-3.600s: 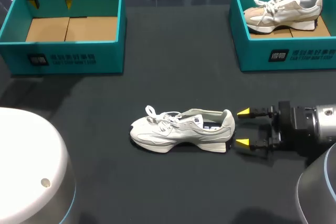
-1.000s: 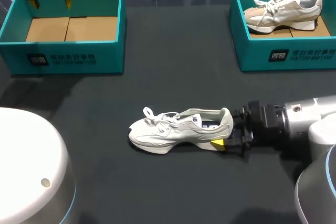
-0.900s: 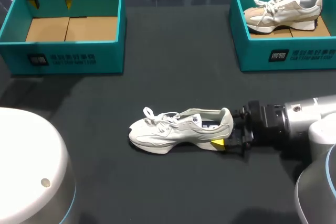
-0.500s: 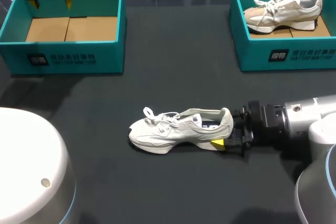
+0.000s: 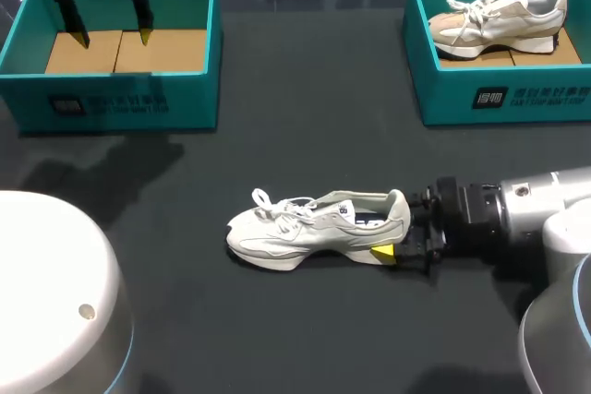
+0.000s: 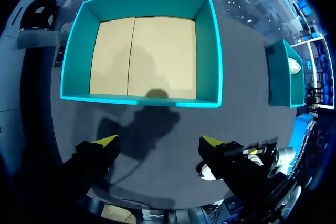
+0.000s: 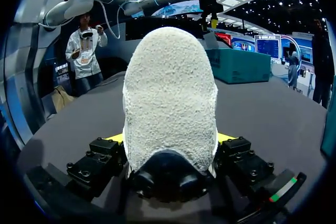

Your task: Take the shoe out of the shoebox, open the shoe tongue, remove and reinsert the insole, then place the shoe into the shoebox

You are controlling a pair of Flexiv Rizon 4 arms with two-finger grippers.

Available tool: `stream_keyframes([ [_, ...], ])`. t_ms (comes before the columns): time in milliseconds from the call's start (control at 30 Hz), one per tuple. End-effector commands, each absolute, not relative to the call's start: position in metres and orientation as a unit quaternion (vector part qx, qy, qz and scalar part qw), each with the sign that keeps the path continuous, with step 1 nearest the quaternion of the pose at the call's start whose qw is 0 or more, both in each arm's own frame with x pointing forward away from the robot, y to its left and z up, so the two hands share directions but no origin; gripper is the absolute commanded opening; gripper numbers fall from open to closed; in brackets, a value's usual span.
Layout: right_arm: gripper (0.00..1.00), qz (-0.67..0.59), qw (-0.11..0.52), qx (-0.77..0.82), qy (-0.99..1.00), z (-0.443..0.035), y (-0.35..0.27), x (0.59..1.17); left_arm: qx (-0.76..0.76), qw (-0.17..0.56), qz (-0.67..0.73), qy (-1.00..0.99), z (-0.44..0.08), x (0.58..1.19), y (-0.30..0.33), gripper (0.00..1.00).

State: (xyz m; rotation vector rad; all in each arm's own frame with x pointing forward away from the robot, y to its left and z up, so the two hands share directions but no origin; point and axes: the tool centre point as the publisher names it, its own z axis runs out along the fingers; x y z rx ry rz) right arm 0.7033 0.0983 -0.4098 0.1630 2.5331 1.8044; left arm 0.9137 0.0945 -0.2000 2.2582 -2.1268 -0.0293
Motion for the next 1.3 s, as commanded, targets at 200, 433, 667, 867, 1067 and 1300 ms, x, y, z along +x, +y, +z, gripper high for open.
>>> stream_keyframes([
  [200,0.00,0.577,0.013,0.052,0.815,-0.409,0.100,0.703,0.724,-0.003,0.003,-0.689,-0.198,0.860,0.051,1.00],
  [433,0.00,0.577,0.013,0.052,0.815,-0.409,0.100,0.703,0.711,0.020,-0.014,-0.703,-0.196,0.824,0.015,1.00],
  [667,0.00,0.577,0.013,0.052,0.815,-0.409,0.100,0.703,0.695,0.004,-0.007,-0.719,-0.205,0.791,-0.025,1.00],
  [867,0.00,0.577,0.013,0.052,0.815,-0.409,0.100,0.703,0.684,-0.010,-0.011,-0.729,-0.214,0.766,-0.055,1.00],
  [1067,0.00,0.577,0.013,0.052,0.815,-0.409,0.100,0.703,0.675,-0.012,-0.020,-0.738,-0.217,0.743,-0.084,1.00],
  [1300,0.00,0.577,0.013,0.052,0.815,-0.409,0.100,0.703,0.670,-0.025,-0.022,-0.742,-0.223,0.721,-0.114,1.00],
])
